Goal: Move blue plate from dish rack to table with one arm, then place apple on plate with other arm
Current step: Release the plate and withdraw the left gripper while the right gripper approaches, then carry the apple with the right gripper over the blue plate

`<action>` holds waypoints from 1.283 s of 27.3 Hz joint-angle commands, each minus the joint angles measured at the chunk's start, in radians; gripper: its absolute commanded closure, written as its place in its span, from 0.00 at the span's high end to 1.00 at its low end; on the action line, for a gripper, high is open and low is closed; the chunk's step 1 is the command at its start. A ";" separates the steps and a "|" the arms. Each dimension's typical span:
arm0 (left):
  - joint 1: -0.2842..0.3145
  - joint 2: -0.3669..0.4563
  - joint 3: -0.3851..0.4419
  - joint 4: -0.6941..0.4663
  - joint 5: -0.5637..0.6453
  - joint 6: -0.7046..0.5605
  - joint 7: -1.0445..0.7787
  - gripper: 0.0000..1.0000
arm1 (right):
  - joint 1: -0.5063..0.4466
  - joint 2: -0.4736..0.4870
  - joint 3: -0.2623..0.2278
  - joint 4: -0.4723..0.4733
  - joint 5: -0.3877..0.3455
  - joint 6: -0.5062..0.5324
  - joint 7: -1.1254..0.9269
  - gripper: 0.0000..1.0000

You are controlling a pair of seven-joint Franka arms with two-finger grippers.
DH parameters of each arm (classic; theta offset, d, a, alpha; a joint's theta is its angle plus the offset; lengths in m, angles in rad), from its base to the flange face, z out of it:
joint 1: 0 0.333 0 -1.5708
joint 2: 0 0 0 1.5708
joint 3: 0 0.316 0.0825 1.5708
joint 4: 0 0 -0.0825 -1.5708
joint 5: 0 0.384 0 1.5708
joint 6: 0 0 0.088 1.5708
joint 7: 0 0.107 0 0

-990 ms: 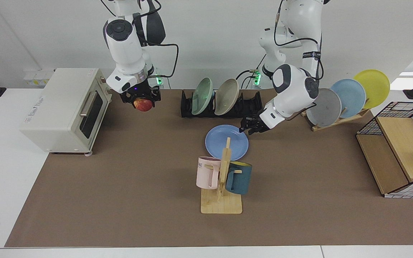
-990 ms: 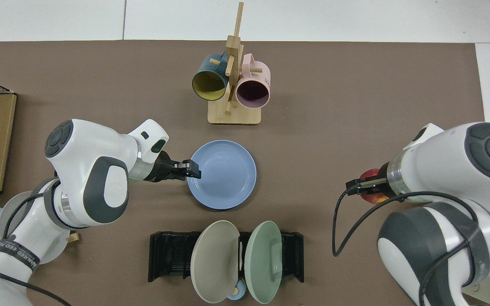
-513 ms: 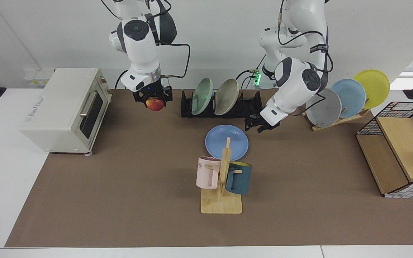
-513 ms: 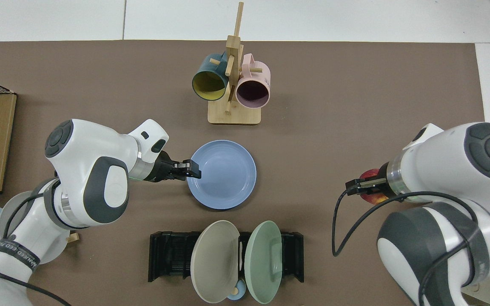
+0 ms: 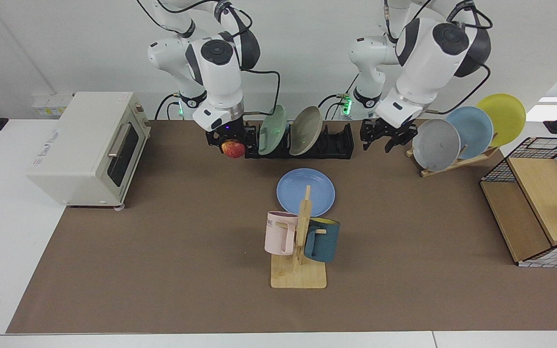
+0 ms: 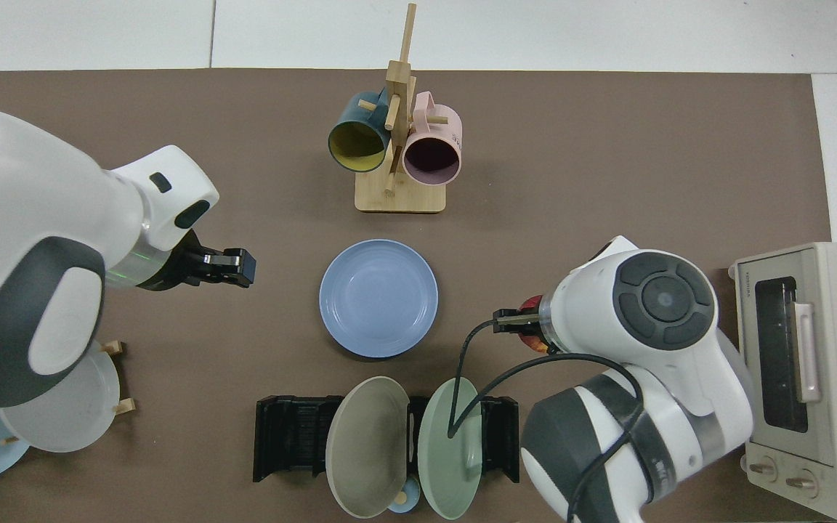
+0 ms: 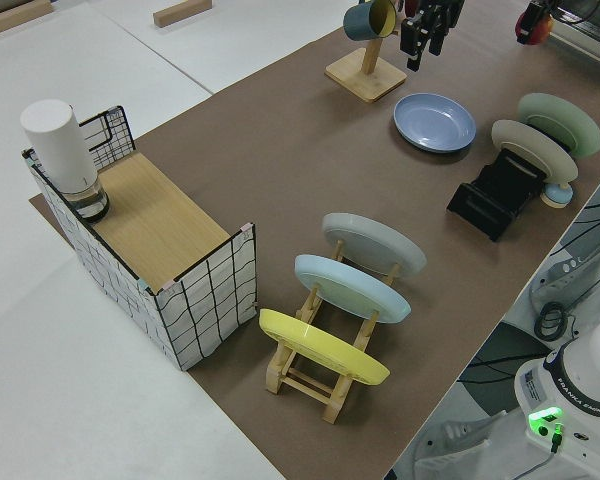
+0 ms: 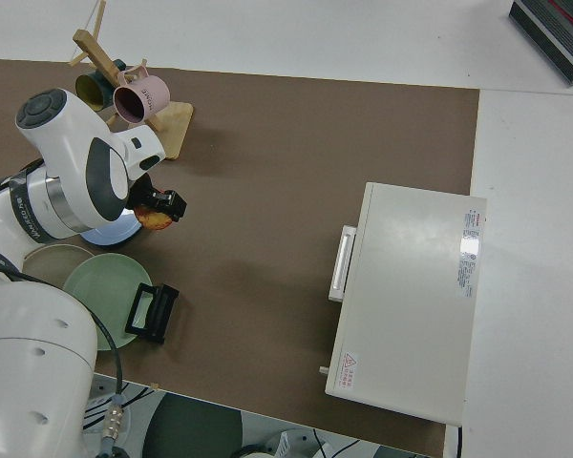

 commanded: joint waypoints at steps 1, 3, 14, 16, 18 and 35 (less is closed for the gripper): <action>-0.014 0.010 0.083 0.150 0.028 -0.160 0.100 0.65 | 0.035 0.053 -0.005 0.046 0.027 0.041 0.091 0.00; -0.012 0.010 0.101 0.184 0.030 -0.201 0.135 0.66 | 0.065 0.082 -0.005 0.069 0.044 0.051 0.115 0.00; -0.012 -0.003 0.106 0.211 0.136 -0.227 0.169 0.89 | 0.184 0.228 -0.006 0.171 0.041 0.054 0.261 0.00; -0.011 -0.003 0.107 0.211 0.136 -0.224 0.171 0.99 | 0.204 0.274 -0.005 0.198 0.037 0.086 0.308 0.00; -0.009 -0.003 0.109 0.211 0.134 -0.217 0.171 0.99 | 0.242 0.326 -0.008 0.224 0.037 0.120 0.353 0.00; 0.000 -0.013 0.116 0.210 0.129 -0.223 0.161 1.00 | 0.283 0.467 -0.006 0.264 0.041 0.243 0.440 0.00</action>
